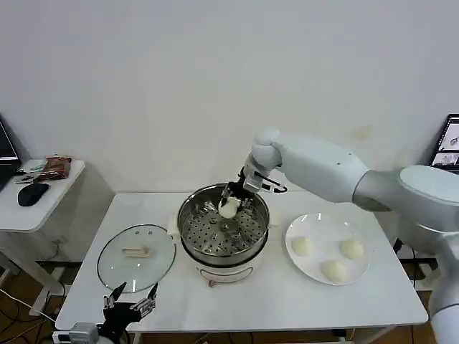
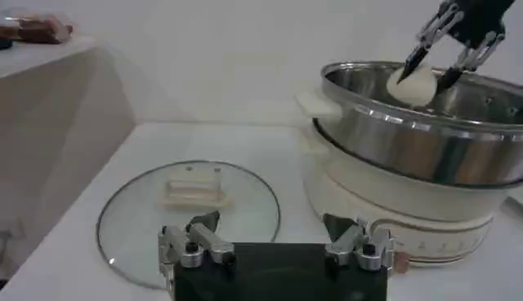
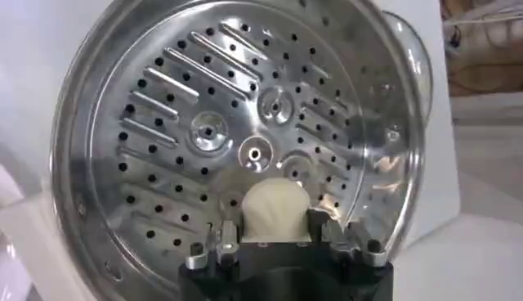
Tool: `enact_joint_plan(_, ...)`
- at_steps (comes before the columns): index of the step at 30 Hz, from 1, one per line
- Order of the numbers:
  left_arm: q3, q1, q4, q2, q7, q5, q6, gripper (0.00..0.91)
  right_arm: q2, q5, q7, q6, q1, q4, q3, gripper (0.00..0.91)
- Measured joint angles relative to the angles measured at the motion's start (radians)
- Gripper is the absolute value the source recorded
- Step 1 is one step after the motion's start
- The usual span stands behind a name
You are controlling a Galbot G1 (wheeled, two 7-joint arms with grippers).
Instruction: Take steamed baozi put them in steamer then cover it.
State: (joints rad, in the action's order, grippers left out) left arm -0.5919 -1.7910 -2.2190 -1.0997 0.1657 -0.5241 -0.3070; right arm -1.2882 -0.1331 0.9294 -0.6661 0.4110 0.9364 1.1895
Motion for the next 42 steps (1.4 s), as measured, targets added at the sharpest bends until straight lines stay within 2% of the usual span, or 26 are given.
enact_joint_plan(6,0.003,0.003,-0.003,0.000,0.000,0.001,0.000,0.907,-0.010,-0.019,-0.005,-0.004,-0.019,-0.015,-0.008,0.544)
enact_joint_plan(7,0.004,0.003,-0.003,-0.001,0.000,0.001,0.000,0.907,-0.011,-0.022,-0.005,-0.006,-0.021,-0.016,-0.008,0.605)
enact_joint_plan(8,0.005,0.004,-0.003,-0.001,0.000,0.001,0.000,0.907,-0.011,-0.024,-0.007,-0.006,-0.022,-0.018,-0.008,0.776)
enact_joint_plan(10,0.005,0.004,-0.004,-0.002,0.000,0.001,0.000,0.907,-0.010,-0.029,-0.008,-0.007,-0.024,-0.019,-0.010,0.907)
enact_joint_plan(21,0.006,0.004,-0.013,-0.005,0.000,0.001,0.000,0.907,-0.002,-0.028,-0.017,-0.003,-0.018,-0.011,-0.034,0.907)
enact_joint_plan(27,0.003,-0.002,-0.011,-0.008,0.000,0.000,0.000,0.907,0.019,0.012,-0.019,0.021,0.005,0.009,-0.040,0.907)
enact_joint_plan(32,-0.002,-0.007,-0.017,-0.006,0.000,0.000,0.000,0.907,0.057,0.087,-0.024,0.062,0.040,0.044,-0.023,0.907)
enact_joint_plan(42,-0.010,-0.007,-0.024,-0.002,0.002,-0.007,-0.003,0.907,0.178,0.270,-0.049,0.208,0.132,0.154,0.050,0.907)
